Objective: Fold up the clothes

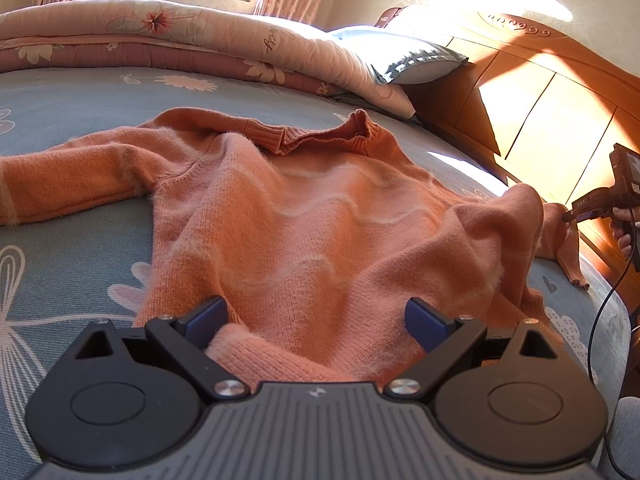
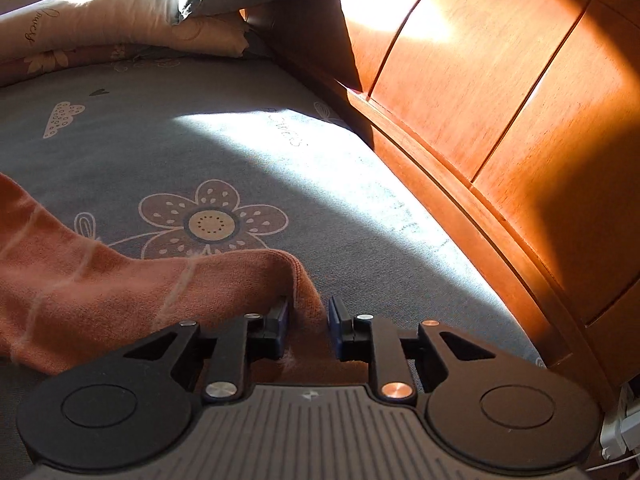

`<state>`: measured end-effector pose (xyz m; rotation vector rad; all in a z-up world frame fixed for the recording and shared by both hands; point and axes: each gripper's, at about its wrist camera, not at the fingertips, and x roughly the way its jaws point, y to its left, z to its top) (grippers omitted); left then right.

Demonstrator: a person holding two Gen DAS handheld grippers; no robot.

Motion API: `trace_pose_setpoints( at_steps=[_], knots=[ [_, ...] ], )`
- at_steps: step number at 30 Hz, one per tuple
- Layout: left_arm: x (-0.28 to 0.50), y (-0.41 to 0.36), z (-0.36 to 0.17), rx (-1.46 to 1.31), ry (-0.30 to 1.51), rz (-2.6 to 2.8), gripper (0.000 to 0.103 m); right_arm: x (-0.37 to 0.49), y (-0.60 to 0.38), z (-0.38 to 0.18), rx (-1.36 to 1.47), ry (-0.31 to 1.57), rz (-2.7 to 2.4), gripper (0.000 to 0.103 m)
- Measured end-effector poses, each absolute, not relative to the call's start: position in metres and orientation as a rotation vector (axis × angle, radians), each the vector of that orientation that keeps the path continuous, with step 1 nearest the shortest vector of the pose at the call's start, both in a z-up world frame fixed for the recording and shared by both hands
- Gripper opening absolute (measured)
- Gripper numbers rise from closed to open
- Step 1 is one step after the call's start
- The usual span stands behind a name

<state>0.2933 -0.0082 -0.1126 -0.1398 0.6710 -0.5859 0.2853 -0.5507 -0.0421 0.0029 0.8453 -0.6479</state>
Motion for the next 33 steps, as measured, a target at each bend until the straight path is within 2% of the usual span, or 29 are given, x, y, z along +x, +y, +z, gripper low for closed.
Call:
trace_pose_setpoints(
  at_steps=[4, 9, 12, 14, 21, 25, 32, 33],
  knots=[
    [0.293, -0.008, -0.112, -0.141, 0.672, -0.585, 0.095, 0.276, -0.532, -0.028, 0.065, 0.834, -0.545, 0.034],
    [0.293, -0.007, -0.111, -0.147, 0.674, -0.584, 0.095, 0.263, -0.489, -0.021, 0.065, 0.816, -0.390, 0.035],
    [0.293, -0.006, -0.110, -0.155, 0.675, -0.583, 0.095, 0.255, -0.463, -0.017, 0.063, 0.803, -0.297, 0.042],
    [0.293, -0.005, -0.110, -0.160, 0.676, -0.582, 0.095, 0.249, -0.445, -0.015, 0.062, 0.794, -0.235, 0.042],
    [0.293, -0.002, -0.108, -0.183, 0.681, -0.585, 0.095, 0.239, -0.389, -0.052, -0.060, 0.886, 0.059, 0.044],
    [0.293, -0.002, -0.108, -0.190, 0.682, -0.587, 0.095, 0.235, -0.372, -0.076, -0.091, 0.926, 0.168, 0.050],
    [0.294, 0.000, -0.106, -0.209, 0.674, -0.595, 0.095, 0.241, -0.368, -0.106, -0.049, 0.914, 0.226, 0.048],
    [0.293, 0.001, -0.106, -0.217, 0.669, -0.596, 0.095, 0.240, -0.366, -0.106, -0.046, 0.912, 0.233, 0.033]
  ],
)
